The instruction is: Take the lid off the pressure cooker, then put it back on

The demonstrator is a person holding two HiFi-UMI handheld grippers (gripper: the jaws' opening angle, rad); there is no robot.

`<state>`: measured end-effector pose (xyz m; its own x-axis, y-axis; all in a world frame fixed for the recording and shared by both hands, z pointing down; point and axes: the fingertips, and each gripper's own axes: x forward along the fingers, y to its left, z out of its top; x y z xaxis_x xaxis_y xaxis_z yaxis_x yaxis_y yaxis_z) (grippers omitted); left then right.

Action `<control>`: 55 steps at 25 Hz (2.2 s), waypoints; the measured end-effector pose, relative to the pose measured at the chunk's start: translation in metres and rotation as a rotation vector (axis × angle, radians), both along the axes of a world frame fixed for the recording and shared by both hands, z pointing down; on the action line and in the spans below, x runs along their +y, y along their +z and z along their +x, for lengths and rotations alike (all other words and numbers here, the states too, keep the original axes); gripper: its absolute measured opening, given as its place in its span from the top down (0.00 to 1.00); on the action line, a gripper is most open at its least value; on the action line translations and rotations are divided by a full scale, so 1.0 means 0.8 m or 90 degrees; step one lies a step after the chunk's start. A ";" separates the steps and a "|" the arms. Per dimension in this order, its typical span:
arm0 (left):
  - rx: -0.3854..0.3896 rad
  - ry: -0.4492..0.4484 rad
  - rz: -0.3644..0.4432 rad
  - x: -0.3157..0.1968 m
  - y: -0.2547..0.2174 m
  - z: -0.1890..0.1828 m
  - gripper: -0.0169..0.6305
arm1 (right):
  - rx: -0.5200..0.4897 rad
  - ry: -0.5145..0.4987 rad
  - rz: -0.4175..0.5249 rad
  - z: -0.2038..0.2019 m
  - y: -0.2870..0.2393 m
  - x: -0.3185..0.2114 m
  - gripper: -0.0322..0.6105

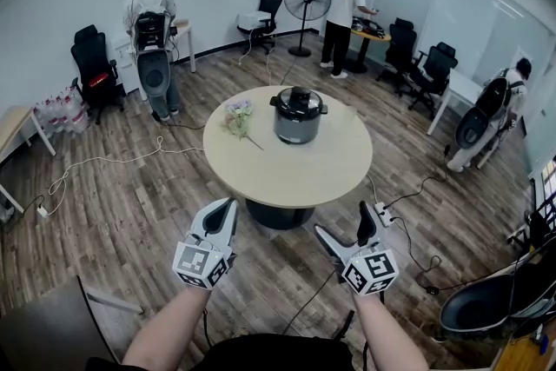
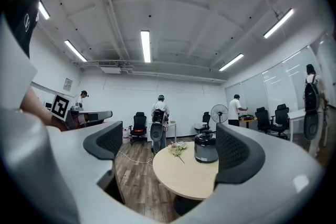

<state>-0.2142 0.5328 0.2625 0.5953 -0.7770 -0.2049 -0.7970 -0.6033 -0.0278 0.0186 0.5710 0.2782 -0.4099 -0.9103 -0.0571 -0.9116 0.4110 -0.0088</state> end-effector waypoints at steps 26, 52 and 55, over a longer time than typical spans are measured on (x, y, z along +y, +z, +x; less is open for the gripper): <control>-0.066 -0.007 -0.036 -0.015 0.078 0.124 0.10 | -0.058 -0.028 -0.004 0.115 0.040 -0.017 0.10; -0.113 0.134 -0.181 -0.670 0.254 0.211 0.06 | 0.056 0.017 -0.101 0.116 0.075 -0.684 0.10; -0.127 0.156 -0.210 -0.719 0.300 0.238 0.06 | 0.102 0.002 -0.131 0.121 0.090 -0.736 0.10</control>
